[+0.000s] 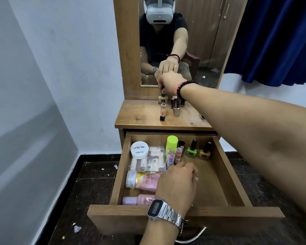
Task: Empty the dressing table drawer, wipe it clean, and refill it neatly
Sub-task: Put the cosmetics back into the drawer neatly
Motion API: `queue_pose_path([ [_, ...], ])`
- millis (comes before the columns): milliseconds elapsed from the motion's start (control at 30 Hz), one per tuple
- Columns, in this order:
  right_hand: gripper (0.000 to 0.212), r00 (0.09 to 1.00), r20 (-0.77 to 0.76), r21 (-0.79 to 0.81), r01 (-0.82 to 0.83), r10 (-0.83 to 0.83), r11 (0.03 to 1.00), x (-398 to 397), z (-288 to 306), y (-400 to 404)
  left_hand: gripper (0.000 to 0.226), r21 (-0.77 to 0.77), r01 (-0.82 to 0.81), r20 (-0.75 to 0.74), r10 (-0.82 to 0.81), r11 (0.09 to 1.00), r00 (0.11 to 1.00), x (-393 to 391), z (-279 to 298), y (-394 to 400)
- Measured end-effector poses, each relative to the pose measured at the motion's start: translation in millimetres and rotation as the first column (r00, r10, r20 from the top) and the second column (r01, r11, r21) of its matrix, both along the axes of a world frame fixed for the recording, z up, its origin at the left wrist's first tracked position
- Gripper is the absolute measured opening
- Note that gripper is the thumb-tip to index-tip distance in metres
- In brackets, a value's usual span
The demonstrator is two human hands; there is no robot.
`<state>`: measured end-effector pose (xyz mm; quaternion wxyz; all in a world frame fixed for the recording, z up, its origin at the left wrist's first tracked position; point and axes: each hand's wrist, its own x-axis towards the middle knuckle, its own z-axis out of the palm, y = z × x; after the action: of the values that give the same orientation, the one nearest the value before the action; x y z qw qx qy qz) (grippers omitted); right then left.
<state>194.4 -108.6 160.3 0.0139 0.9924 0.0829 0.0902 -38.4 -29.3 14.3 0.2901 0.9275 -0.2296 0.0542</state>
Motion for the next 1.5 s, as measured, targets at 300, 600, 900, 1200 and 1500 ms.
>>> queue_pose_path([
  [300, 0.031, 0.974, 0.197, 0.091, -0.132, 0.112, 0.987, -17.6, 24.8, -8.1, 0.017, -0.007, 0.001, -0.002, -0.001, 1.0, 1.0, 1.5, -0.2, 1.5],
  [600, 0.017, 0.911, 0.396, 0.268, -0.237, 0.117, 0.934, -123.0, 76.9, -47.6, 0.013, 0.015, -0.025, -0.046, 0.026, 1.0, 0.999, 3.5, -0.6, 1.1],
  [900, 0.007, 0.988, 0.106, 0.357, -0.143, 0.112, 0.923, -198.8, 0.5, -85.3, 0.008, 0.046, -0.033, -0.051, 0.035, 0.998, 0.998, 5.3, 1.0, 0.4],
  [1200, 0.014, 0.995, -0.095, 0.285, 0.032, -0.005, 0.958, -183.4, -95.3, -84.5, 0.009, 0.076, -0.069, -0.005, 0.07, 0.995, 0.998, 4.4, 0.1, 1.8],
  [1500, 0.019, 0.988, -0.152, 0.216, 0.068, -0.035, 0.974, -168.3, -118.0, -79.5, 0.013, 0.078, -0.063, 0.005, 0.062, 0.995, 0.998, 7.2, -2.6, 1.7],
])
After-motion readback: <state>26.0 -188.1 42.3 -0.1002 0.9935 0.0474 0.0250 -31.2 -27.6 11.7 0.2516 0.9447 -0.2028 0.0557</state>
